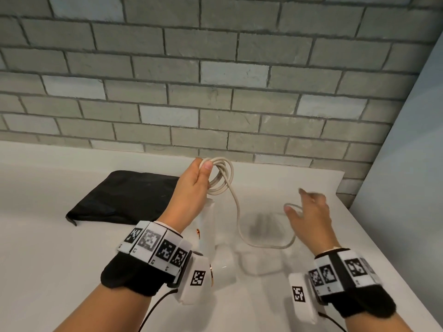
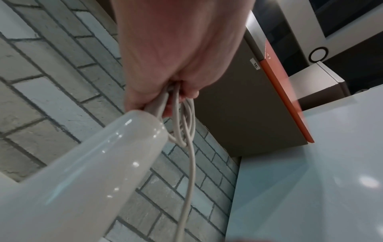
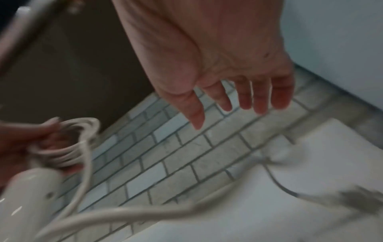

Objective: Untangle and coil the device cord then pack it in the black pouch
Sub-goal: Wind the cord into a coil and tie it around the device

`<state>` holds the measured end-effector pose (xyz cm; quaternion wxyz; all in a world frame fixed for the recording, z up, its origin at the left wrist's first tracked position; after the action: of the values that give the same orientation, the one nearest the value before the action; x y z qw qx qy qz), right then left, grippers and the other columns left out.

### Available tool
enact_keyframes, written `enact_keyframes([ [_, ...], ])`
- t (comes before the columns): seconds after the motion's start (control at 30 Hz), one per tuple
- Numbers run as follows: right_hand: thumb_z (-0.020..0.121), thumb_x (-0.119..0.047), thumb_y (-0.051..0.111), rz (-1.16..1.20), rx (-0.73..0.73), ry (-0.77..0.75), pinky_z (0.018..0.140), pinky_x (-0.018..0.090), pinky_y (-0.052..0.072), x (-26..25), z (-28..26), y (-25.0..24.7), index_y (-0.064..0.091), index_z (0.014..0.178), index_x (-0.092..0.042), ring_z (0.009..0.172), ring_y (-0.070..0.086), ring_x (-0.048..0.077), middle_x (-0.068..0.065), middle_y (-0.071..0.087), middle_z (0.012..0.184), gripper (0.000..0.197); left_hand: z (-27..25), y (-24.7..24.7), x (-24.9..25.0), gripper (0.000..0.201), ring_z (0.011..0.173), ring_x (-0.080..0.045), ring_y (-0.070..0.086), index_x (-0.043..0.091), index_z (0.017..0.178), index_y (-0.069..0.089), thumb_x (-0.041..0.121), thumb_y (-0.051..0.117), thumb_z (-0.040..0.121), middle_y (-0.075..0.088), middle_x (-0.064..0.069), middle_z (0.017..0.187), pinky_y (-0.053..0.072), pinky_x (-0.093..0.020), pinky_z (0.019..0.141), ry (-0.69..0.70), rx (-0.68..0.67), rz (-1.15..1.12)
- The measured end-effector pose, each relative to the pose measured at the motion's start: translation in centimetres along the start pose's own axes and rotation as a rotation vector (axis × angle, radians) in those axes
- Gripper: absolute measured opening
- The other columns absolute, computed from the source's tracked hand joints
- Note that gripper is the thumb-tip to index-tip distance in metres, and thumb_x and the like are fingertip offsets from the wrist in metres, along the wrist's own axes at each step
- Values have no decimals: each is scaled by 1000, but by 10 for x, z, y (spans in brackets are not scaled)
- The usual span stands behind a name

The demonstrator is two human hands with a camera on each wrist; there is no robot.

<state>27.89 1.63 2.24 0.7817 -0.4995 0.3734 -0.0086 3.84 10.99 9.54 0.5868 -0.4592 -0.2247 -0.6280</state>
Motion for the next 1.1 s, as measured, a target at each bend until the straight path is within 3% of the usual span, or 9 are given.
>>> enact_keyframes([
  [0.1, 91, -35, 47, 122, -13, -360, 97, 30, 36, -79, -25, -6, 45, 130, -21, 118, 44, 17, 3, 50, 125, 42, -1, 6, 5, 26, 61, -8, 43, 32, 72, 42, 29, 33, 97, 45, 6, 67, 41, -25, 62, 16, -9, -1],
  [0.2, 91, -30, 50, 363, -263, -418, 81, 23, 42, -116, -38, 22, 53, 119, -20, 91, 60, 12, -3, 64, 91, 30, -1, 9, 6, 24, 61, -5, 46, 31, 74, 44, 28, 34, 96, 47, 8, 68, 40, -13, 57, 30, -4, -2],
  [0.3, 94, -18, 44, 643, -279, -402, 64, 34, 47, -119, -36, 25, 59, 99, -17, 56, 54, 17, -7, 51, 56, 16, 0, 0, -2, 26, 62, -9, 47, 28, 74, 46, 30, 33, 97, 48, 3, 66, 41, -17, 61, -19, 69, -15],
  [0.37, 95, -19, 42, 721, -221, -418, 50, 26, 36, -111, -31, 16, 62, 92, -17, 48, 37, 10, -12, 41, 50, 21, 0, -8, -9, 30, 63, -12, 49, 24, 72, 47, 33, 32, 96, 48, 0, 65, 43, -26, 66, -60, 119, -65],
  [0.6, 87, -23, 46, 471, 56, -520, 72, 9, 36, -88, -19, 3, 66, 86, -19, 81, 52, 9, -11, 55, 78, 21, -10, 21, -14, 34, 51, -10, 47, 5, 84, 51, 34, 36, 96, 43, 9, 52, 52, -56, 85, -215, -19, -354],
  [0.7, 87, -14, 51, 515, 68, -492, 69, 8, 39, -85, -23, 17, 68, 88, -10, 74, 53, 2, -6, 54, 77, 17, -15, 32, -12, 33, 48, -7, 50, 11, 76, 51, 34, 37, 96, 44, 9, 49, 51, -59, 85, -216, -75, -408],
  [0.87, 87, 5, 49, 977, -82, -224, 59, 23, 53, -89, -23, 38, 56, 87, -7, 59, 60, 12, 12, 63, 74, 15, -16, 35, -6, 34, 54, -8, 41, 18, 67, 43, 32, 35, 97, 43, 10, 52, 39, -30, 64, -185, -88, -349],
  [1.0, 86, 8, 49, 1190, -164, -119, 66, 26, 57, -101, -23, 37, 55, 91, 6, 74, 66, 25, 21, 66, 81, 8, -16, 27, 0, 29, 58, 1, 47, 22, 73, 47, 32, 32, 97, 44, 8, 66, 37, -5, 53, -120, -37, -202],
  [1.1, 87, 6, 44, 1349, -313, -75, 79, 34, 55, -112, -30, 40, 57, 102, -4, 84, 67, 27, 21, 67, 94, 22, -16, 23, 5, 24, 50, 11, 52, 15, 86, 51, 27, 33, 97, 48, 8, 67, 38, -4, 47, -38, 4, -138],
])
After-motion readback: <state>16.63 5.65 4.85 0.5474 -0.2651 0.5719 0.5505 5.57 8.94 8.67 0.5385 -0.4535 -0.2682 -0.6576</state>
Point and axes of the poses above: each hand's wrist, its own z-axis towards the middle knuckle, its own y-axis out of the palm, x = y × z, the point moved 9 cm from there along z, towards the middle knuckle
